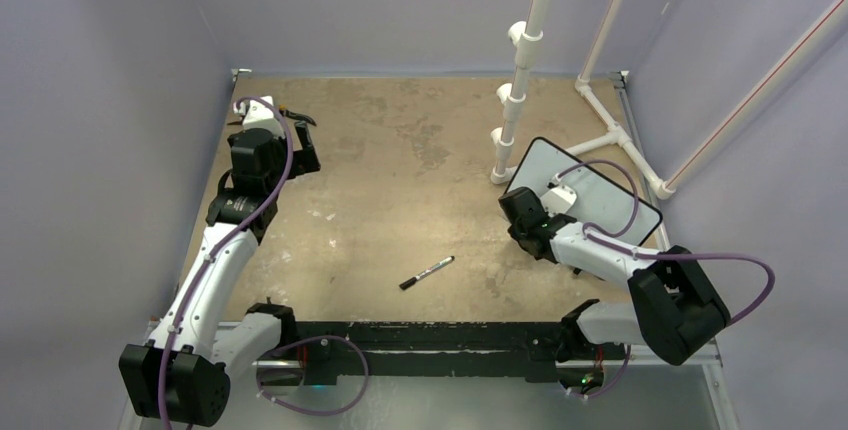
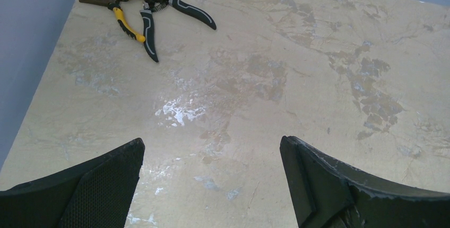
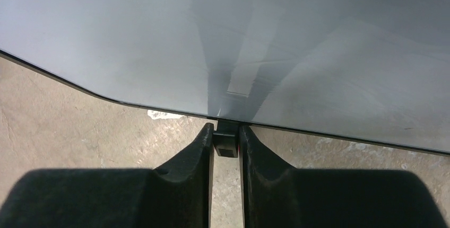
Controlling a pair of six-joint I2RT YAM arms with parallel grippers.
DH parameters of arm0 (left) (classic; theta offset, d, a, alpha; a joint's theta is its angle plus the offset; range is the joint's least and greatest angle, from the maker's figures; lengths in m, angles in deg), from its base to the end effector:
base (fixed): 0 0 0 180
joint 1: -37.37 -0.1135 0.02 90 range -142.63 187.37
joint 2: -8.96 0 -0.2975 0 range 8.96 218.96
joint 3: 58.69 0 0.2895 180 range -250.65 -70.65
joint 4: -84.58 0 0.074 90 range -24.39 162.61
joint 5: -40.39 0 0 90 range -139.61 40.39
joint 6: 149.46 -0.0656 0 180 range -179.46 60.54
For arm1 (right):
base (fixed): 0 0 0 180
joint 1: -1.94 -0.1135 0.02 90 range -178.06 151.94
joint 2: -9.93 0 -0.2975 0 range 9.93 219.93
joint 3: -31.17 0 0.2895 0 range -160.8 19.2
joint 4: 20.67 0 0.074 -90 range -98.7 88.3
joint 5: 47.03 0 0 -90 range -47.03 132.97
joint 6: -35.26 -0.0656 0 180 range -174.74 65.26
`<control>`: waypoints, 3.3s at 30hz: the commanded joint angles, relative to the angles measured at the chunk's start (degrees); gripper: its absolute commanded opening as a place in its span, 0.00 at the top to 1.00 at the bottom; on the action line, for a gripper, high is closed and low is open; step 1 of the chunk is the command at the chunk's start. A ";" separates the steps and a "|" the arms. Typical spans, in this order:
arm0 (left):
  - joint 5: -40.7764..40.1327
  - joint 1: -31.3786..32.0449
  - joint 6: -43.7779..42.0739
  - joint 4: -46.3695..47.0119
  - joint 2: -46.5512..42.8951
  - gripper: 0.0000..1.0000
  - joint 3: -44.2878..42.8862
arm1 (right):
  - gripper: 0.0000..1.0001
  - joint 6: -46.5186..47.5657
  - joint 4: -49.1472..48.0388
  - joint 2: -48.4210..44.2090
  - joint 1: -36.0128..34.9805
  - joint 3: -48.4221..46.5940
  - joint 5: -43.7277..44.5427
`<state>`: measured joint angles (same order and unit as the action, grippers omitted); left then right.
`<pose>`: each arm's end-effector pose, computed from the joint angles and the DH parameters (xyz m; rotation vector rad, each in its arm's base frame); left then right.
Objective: Write a sentence on the whiteboard
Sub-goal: Move the whiteboard to the center of the board.
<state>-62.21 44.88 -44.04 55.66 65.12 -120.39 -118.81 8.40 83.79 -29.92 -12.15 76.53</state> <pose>0.2687 -0.0210 0.3338 -0.2775 1.9491 -0.0440 0.2329 0.1021 0.1412 0.8421 2.2184 -0.0004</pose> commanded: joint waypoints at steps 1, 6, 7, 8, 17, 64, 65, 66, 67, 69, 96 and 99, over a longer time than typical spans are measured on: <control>0.53 -0.30 -0.27 2.10 0.04 0.01 0.24 | 0.85 0.16 -1.72 -0.55 0.04 0.68 -0.10; 0.72 -0.29 -0.24 2.10 -0.17 0.01 0.14 | 1.00 1.55 -1.11 -2.91 -0.03 1.36 -2.56; 0.76 -0.22 -0.22 2.10 -0.30 0.01 0.16 | 1.00 1.84 -1.14 -3.54 -0.10 1.71 -3.07; 0.86 -0.25 -0.22 2.10 -0.39 0.01 0.13 | 1.00 2.10 -1.32 -4.30 -0.18 2.07 -3.67; 1.21 -0.21 0.05 2.10 -1.39 0.01 0.23 | 1.00 0.95 -2.59 -7.68 -6.51 4.44 -6.35; 0.90 -0.21 -0.44 2.07 -2.02 0.01 0.73 | 1.00 19.75 -23.12 15.98 -33.70 -13.69 -8.11; 0.90 -0.21 -0.43 2.13 -2.02 0.01 0.74 | 1.00 20.75 -23.36 16.73 -33.71 -14.33 -8.22; 0.95 -0.21 -0.42 2.18 -1.94 0.01 0.82 | 1.00 21.77 -23.48 17.56 -33.71 -15.25 -8.26; 0.99 -0.21 -0.43 2.20 -1.93 0.01 0.80 | 1.00 22.67 -23.50 18.40 -33.73 -16.12 -8.33; 1.02 -0.21 -0.47 2.18 -1.93 0.01 0.88 | 1.00 24.56 -24.08 20.02 -33.67 -17.68 -8.38; -0.89 -0.21 -1.50 2.48 -4.93 0.01 1.66 | 1.00 38.20 -29.29 33.97 -32.04 -31.78 -12.50; -1.99 -0.21 -3.06 3.58 -5.60 0.01 1.40 | 0.86 38.75 -27.93 32.74 -32.04 -31.57 -12.34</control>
<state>-62.41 44.88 -44.35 55.80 61.18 -119.45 -82.07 -16.47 118.54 -62.20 -41.09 64.27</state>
